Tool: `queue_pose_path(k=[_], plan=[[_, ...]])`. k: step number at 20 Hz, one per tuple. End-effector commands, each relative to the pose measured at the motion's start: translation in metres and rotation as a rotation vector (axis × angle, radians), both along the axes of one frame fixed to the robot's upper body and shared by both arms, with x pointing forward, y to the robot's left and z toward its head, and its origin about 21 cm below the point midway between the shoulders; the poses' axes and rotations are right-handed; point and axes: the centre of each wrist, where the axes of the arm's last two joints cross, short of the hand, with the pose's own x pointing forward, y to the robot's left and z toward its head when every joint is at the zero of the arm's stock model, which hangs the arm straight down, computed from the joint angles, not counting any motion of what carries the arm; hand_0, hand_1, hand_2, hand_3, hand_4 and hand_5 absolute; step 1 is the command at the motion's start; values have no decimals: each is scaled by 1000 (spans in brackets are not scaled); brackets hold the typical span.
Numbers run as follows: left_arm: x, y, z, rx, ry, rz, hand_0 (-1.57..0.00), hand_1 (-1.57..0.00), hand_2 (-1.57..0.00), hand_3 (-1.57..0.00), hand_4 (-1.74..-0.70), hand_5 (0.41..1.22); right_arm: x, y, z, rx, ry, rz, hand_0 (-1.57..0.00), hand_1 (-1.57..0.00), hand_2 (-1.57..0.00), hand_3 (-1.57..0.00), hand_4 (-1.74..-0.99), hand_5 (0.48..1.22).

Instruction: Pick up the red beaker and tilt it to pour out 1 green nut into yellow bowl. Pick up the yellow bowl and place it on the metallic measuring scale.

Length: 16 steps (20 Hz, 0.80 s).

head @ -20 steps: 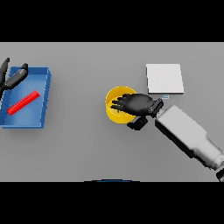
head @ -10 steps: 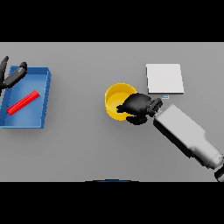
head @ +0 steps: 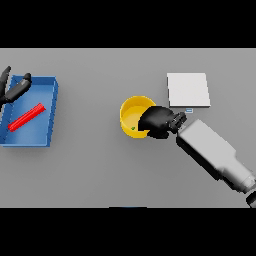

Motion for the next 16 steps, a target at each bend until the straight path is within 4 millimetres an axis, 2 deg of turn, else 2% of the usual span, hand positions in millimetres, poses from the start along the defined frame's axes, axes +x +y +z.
queue_pose_path(k=[1,3,5,12,16], plan=[[-1,-1,0,-5,3,-2,1,1,1,1,-717,693,1,0,3,7,-2,2,-1515,-1511,-1314,-1285,-1720,1206],[-1,0,1,-16,3,2,1,1,1,1,-717,695,0,-5,8,30,8,2,-1535,-1532,-1327,-1323,-1727,1211],[-2,1,6,-9,6,13,1,1,1,1,-719,696,3,-10,23,42,-2,-18,-1548,-1546,-1337,-1331,-1732,1215],[2,-6,3,1,14,7,1,1,1,1,-714,686,8,-25,68,80,-99,-113,-1566,-1566,-1455,-1180,-1739,1220],[0,-1,5,4,12,10,1,1,1,1,-720,688,2,-22,71,89,-105,-132,-1561,-1569,-1524,-1161,-1740,1220]])
